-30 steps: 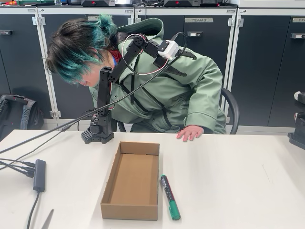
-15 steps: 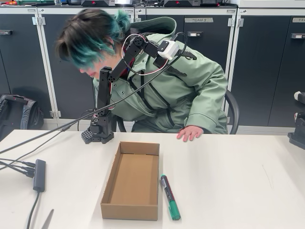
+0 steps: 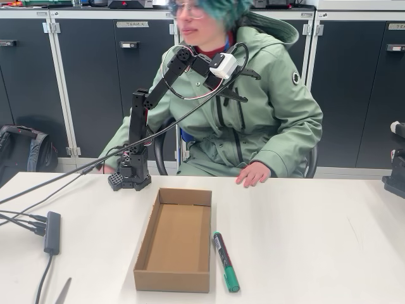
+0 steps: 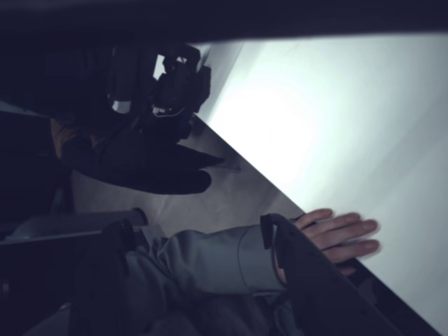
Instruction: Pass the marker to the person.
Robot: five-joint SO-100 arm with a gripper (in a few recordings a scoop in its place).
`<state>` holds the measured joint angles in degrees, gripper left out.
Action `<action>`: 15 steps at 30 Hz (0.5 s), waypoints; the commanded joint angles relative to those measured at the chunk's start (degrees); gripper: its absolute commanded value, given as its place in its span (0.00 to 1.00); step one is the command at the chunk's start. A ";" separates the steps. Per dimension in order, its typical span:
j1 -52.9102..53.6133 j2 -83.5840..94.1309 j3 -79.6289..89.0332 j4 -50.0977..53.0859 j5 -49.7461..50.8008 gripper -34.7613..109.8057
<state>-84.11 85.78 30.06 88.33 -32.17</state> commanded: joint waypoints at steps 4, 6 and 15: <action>0.35 4.13 -0.79 -0.62 -0.88 0.53; 0.35 4.13 -0.70 -0.70 -0.88 0.53; 0.53 4.13 -0.70 -0.97 -1.05 0.53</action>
<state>-83.76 85.78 30.06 88.33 -32.17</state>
